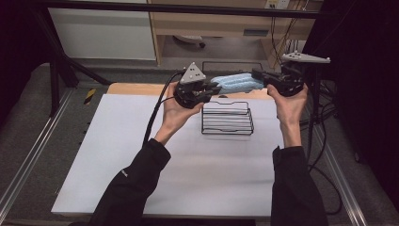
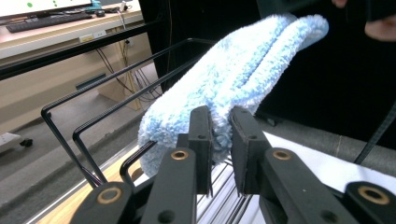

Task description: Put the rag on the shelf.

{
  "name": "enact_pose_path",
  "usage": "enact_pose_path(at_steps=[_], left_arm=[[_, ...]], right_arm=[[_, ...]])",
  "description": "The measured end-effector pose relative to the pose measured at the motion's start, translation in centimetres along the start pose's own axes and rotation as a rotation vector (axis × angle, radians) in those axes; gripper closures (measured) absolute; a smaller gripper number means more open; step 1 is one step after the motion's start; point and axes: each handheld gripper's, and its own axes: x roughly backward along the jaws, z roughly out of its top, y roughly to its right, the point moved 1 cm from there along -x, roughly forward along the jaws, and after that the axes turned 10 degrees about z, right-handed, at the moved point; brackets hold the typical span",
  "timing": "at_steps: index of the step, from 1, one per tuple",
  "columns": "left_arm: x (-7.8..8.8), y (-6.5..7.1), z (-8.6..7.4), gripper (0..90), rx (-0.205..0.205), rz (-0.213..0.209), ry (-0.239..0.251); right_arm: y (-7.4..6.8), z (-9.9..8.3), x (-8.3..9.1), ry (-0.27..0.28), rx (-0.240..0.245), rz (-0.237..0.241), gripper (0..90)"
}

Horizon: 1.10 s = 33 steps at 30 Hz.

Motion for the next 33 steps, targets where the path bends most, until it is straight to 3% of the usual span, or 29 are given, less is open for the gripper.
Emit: enact_pose_path(at_steps=[8, 16, 22, 26, 33], left_arm=[[1.0, -0.4, 0.9, 70.6, 0.08, -0.022, 0.008], [1.3, -0.5, 2.6, 73.6, 0.136, -0.015, 0.005], [0.3, -0.2, 1.8, 81.0, 0.138, -0.048, -0.094], [-0.1, 0.0, 0.8, 84.0, 0.129, -0.058, -0.126], [-0.9, 0.3, -0.5, 87.9, 0.093, -0.033, -0.151]], right_arm=[[0.1, -1.6, 0.4, -0.015, 0.002, 0.012, 90.0], [-0.1, -2.5, 0.4, -0.022, 0.008, 0.019, 90.0], [-0.1, -3.4, 0.5, -0.026, 0.004, 0.029, 90.0], [0.1, -4.3, 0.5, -0.03, 0.003, 0.035, 90.0], [0.6, -5.7, 0.2, -0.024, 0.003, 0.042, 90.0]])
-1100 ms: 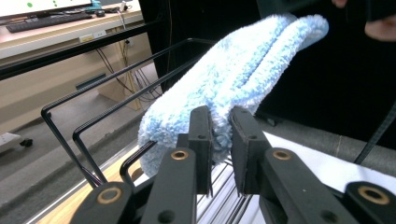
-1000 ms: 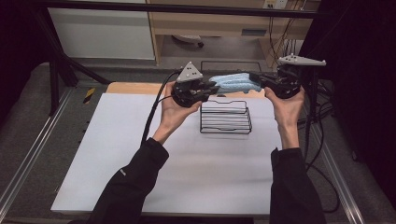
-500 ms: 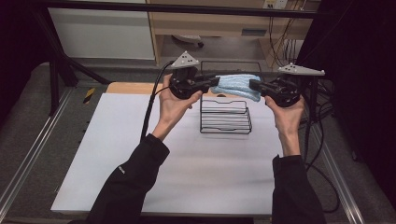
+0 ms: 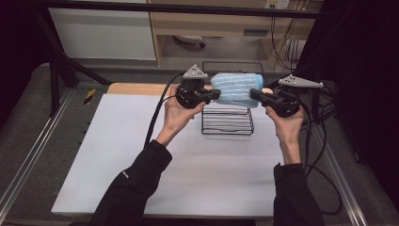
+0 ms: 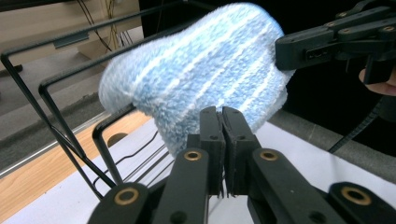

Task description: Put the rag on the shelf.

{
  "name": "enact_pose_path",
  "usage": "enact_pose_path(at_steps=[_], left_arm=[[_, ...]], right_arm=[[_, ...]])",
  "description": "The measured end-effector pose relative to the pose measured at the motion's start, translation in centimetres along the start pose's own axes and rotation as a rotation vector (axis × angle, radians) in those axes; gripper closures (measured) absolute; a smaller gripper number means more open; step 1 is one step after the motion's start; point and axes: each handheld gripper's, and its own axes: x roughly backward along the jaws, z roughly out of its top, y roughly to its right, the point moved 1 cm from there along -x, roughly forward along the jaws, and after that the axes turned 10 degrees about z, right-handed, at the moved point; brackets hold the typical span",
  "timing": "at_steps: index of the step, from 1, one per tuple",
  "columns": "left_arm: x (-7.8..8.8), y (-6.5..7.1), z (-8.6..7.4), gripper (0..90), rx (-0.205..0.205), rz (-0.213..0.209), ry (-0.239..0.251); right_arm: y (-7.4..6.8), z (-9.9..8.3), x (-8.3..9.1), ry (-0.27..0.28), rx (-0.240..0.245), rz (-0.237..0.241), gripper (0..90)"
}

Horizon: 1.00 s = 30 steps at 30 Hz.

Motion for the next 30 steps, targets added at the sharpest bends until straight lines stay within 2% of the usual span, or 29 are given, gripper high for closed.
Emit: enact_pose_path(at_steps=[5, 9, 20, 24, 30], left_arm=[[-0.6, 0.0, -0.5, 89.5, -0.005, 0.017, 0.002], [-1.2, -0.1, -0.8, 89.7, -0.015, 0.046, 0.004], [-2.7, -0.5, -1.2, 89.8, -0.017, 0.098, 0.012], [-2.4, -0.4, -1.4, 89.7, -0.02, 0.089, 0.023], [-1.4, -0.3, -1.1, 86.3, -0.014, 0.066, 0.039]], right_arm=[[0.3, -0.7, -0.1, 0.008, 0.008, -0.002, 90.0], [0.7, -1.2, -0.2, 0.011, 0.011, -0.014, 90.0], [1.9, -2.5, -1.5, 0.011, 0.0, -0.049, 90.0], [1.9, -2.6, -1.6, 0.014, 0.007, -0.048, 89.9], [1.1, -2.2, -0.7, 0.031, 0.034, -0.036, 86.5]])
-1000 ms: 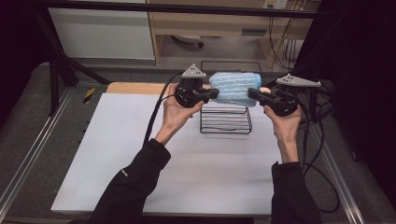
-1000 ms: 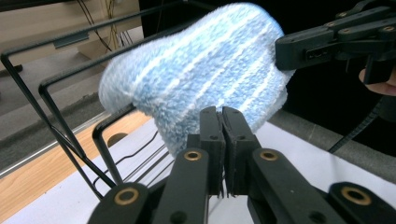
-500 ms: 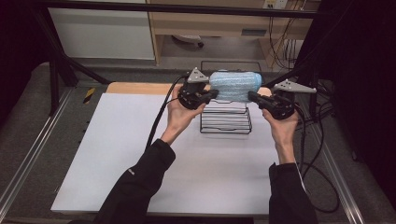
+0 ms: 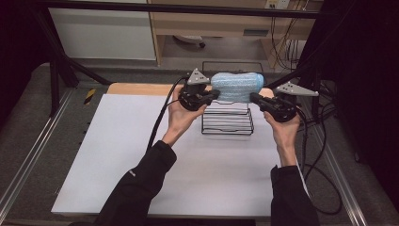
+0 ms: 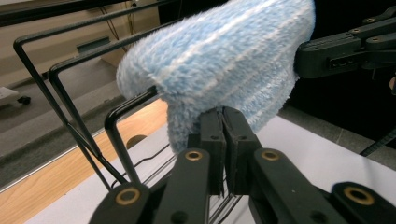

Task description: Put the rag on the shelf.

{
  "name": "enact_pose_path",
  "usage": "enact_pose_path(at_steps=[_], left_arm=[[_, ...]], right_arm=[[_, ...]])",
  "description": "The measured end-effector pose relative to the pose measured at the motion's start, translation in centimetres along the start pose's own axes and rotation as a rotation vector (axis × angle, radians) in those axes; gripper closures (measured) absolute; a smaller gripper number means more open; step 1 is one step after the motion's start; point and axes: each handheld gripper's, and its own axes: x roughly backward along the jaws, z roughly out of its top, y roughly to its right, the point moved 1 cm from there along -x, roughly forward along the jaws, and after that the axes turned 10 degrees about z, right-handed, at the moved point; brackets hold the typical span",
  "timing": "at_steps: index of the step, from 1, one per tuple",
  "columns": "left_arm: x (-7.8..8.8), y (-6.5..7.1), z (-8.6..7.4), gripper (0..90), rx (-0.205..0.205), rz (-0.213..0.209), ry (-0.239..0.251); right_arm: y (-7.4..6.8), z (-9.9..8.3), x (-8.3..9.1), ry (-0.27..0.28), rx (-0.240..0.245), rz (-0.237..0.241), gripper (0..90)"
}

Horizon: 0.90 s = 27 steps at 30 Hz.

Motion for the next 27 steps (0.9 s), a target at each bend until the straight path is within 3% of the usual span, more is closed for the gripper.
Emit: enact_pose_path(at_steps=[11, 16, 18, 27], left_arm=[[2.1, 0.1, 1.6, 73.4, -0.003, -0.003, 0.044], [2.3, 0.0, 2.4, 63.9, 0.002, -0.006, 0.033], [2.5, 0.0, 2.3, 59.6, -0.009, 0.004, 0.026], [4.7, -0.9, 1.7, 42.3, -0.016, 0.018, 0.033]], right_arm=[[-1.1, 1.8, 0.9, 0.033, 0.032, -0.001, 75.6], [-1.4, 2.9, 1.2, 0.056, 0.033, 0.013, 70.0], [-1.8, 3.3, 1.4, 0.052, 0.053, 0.008, 64.6], [-2.4, 3.5, 2.5, 0.066, 0.045, 0.008, 41.3]])
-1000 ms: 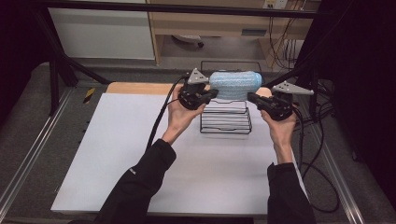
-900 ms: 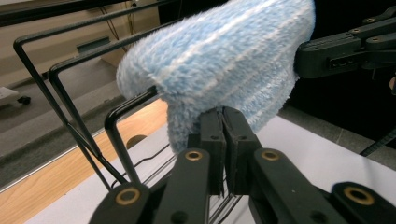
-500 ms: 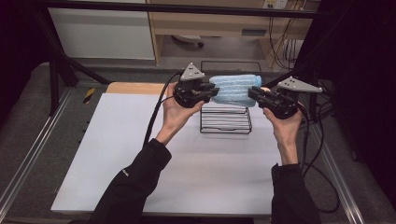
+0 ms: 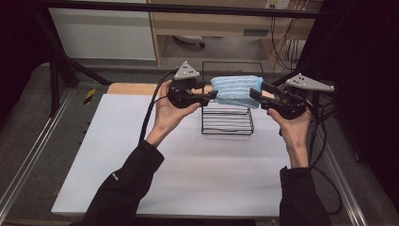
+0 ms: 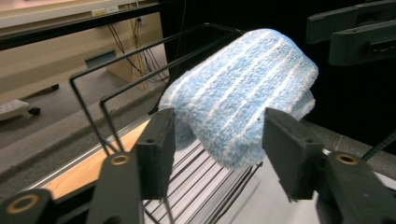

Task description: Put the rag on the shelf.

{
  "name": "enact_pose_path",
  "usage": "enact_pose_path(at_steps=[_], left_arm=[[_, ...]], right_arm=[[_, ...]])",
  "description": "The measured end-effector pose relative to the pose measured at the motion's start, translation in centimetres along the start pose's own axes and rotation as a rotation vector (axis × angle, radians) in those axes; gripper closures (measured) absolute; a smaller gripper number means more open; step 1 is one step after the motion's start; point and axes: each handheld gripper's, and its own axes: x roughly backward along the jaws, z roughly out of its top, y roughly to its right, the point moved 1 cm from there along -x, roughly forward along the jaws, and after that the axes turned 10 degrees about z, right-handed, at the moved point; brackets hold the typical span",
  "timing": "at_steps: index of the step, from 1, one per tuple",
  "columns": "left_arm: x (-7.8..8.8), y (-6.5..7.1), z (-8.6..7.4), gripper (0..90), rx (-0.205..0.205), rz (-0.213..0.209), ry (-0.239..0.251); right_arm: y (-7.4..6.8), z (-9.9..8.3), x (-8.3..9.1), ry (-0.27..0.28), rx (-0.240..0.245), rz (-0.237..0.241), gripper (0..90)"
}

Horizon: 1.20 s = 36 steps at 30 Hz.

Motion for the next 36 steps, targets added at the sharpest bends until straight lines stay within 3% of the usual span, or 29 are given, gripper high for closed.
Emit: enact_pose_path(at_steps=[5, 11, 17, 22, 25, 36], left_arm=[[1.8, -0.8, -0.9, 35.1, 0.0, 0.008, -0.008], [3.9, -2.1, -3.0, 27.7, -0.006, 0.054, -0.03], [6.0, -3.6, -6.0, 24.0, 0.039, 0.078, -0.049], [7.5, -4.3, -8.9, 18.1, 0.045, 0.103, -0.086], [8.7, -4.7, -10.9, 15.5, 0.041, 0.126, -0.101], [11.3, -6.5, -19.2, 8.0, 0.129, 0.148, -0.167]], right_arm=[[-0.5, -0.2, 0.3, 0.003, -0.002, 0.011, 26.1], [-1.2, -0.8, 0.8, -0.01, -0.002, 0.014, 10.7], [-1.7, -2.3, 1.1, -0.03, -0.002, 0.026, 4.9], [-2.3, -4.5, 0.9, -0.061, -0.012, 0.034, 2.0], [-2.7, -5.8, 0.7, -0.092, -0.013, 0.042, 0.9], [-3.8, -11.2, -0.3, -0.203, -0.008, 0.097, 0.5]])
